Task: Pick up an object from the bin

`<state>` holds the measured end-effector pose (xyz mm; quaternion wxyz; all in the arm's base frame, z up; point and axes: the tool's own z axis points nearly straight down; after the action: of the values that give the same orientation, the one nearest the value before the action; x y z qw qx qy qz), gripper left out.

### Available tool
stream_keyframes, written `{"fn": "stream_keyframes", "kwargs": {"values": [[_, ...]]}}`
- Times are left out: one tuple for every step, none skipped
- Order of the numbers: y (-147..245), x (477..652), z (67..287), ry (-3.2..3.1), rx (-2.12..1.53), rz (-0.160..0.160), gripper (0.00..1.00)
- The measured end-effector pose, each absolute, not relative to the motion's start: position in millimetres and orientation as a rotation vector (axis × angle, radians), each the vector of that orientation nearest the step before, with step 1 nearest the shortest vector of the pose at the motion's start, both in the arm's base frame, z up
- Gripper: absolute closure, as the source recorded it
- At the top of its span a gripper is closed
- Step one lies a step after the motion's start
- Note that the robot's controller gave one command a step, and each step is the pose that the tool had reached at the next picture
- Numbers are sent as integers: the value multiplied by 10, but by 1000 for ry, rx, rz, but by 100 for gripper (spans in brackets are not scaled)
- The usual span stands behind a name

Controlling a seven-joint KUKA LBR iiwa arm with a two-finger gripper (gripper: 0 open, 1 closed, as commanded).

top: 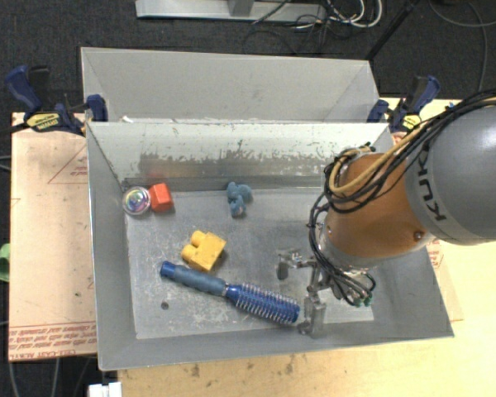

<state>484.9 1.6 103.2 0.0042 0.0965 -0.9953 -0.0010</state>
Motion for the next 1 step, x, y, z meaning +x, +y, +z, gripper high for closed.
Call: {"fn": "stream_keyframes", "kwargs": {"values": [[487, 4851, 709, -3146, 267, -3, 0]]}}
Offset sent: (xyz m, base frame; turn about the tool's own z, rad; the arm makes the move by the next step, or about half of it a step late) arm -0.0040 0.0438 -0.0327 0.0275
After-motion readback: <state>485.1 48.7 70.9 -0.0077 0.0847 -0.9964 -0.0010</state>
